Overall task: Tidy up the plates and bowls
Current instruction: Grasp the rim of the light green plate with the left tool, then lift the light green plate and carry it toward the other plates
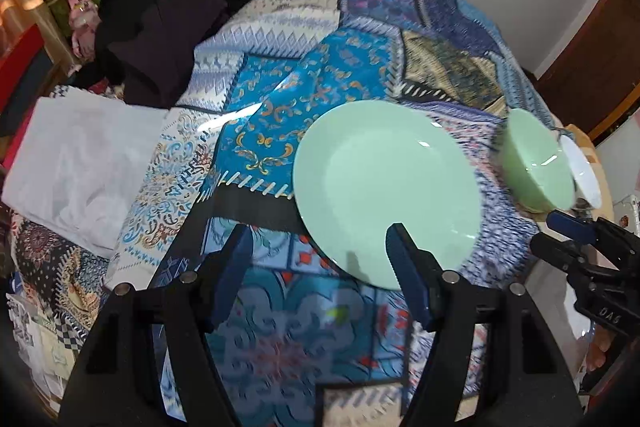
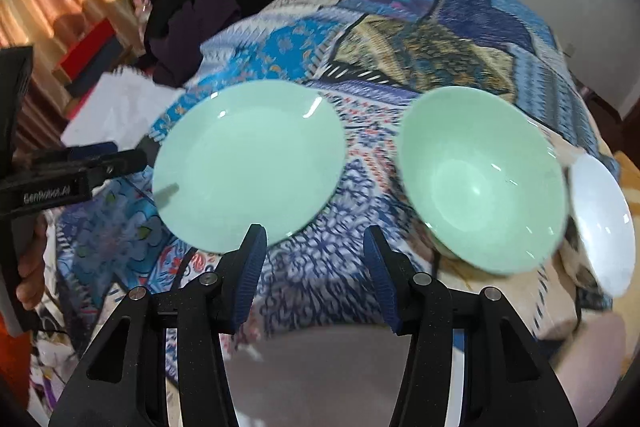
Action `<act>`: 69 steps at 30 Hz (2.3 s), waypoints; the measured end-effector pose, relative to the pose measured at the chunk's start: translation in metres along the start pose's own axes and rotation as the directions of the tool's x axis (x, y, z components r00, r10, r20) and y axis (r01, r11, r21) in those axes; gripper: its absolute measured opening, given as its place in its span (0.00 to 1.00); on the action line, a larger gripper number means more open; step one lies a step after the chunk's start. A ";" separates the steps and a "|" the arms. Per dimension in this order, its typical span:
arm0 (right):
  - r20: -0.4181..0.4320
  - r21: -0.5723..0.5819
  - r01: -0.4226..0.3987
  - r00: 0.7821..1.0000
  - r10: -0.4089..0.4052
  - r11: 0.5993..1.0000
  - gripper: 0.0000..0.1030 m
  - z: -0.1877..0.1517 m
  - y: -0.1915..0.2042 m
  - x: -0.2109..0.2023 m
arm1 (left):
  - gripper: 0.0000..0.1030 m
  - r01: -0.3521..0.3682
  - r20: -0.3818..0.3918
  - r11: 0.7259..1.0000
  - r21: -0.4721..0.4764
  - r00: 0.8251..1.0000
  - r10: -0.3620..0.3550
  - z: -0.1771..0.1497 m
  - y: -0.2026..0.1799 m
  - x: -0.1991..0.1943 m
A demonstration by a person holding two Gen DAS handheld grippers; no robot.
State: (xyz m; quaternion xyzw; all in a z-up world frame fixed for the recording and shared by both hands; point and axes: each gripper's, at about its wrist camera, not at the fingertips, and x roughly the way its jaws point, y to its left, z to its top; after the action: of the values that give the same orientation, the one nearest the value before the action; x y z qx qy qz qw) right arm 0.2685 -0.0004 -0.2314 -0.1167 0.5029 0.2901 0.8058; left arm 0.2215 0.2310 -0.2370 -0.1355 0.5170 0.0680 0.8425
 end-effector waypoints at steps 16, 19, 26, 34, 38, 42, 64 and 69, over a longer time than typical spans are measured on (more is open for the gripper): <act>-0.112 0.026 -0.002 0.994 0.005 1.000 0.27 0.018 -0.002 0.048 | 0.31 0.031 -0.068 0.999 0.017 0.997 -0.030 0.027 0.015 0.066; -0.120 0.034 -0.005 0.993 0.009 0.999 0.26 0.019 -0.002 0.050 | 0.22 0.066 -0.076 0.998 0.017 0.995 -0.064 0.028 0.013 0.070; -0.146 0.014 -0.076 0.986 0.077 0.997 0.25 0.015 0.008 0.047 | 0.22 0.045 -0.085 0.998 0.035 0.996 -0.042 0.014 0.015 0.056; -0.185 -0.062 -0.169 0.970 0.155 0.984 0.25 -0.007 0.038 0.033 | 0.22 0.039 -0.096 0.999 -0.018 0.995 -0.040 -0.032 0.038 0.023; -0.194 -0.067 -0.172 0.969 0.156 0.983 0.25 -0.006 0.038 0.037 | 0.22 0.033 -0.089 0.999 -0.036 0.995 -0.036 -0.052 0.043 0.012; -0.192 -0.024 -0.148 0.971 0.141 0.989 0.25 0.006 0.028 0.047 | 0.22 0.045 -0.102 0.998 -0.036 0.994 -0.049 -0.056 0.042 0.010; -0.152 -0.026 -0.152 0.977 0.146 0.988 0.23 0.001 0.036 0.034 | 0.27 0.053 -0.081 0.998 -0.034 0.995 -0.055 -0.057 0.031 0.004; -0.095 -0.034 -0.142 0.986 0.138 0.989 0.23 0.001 0.038 0.012 | 0.27 0.046 -0.037 0.999 -0.009 0.998 -0.047 -0.056 0.022 -0.016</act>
State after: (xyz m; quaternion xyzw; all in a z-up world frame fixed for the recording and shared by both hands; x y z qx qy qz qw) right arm 0.2508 0.0347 -0.2381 -0.1108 0.5407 0.3506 0.7566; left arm 0.1609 0.2351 -0.2505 -0.1523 0.5289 0.0480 0.8335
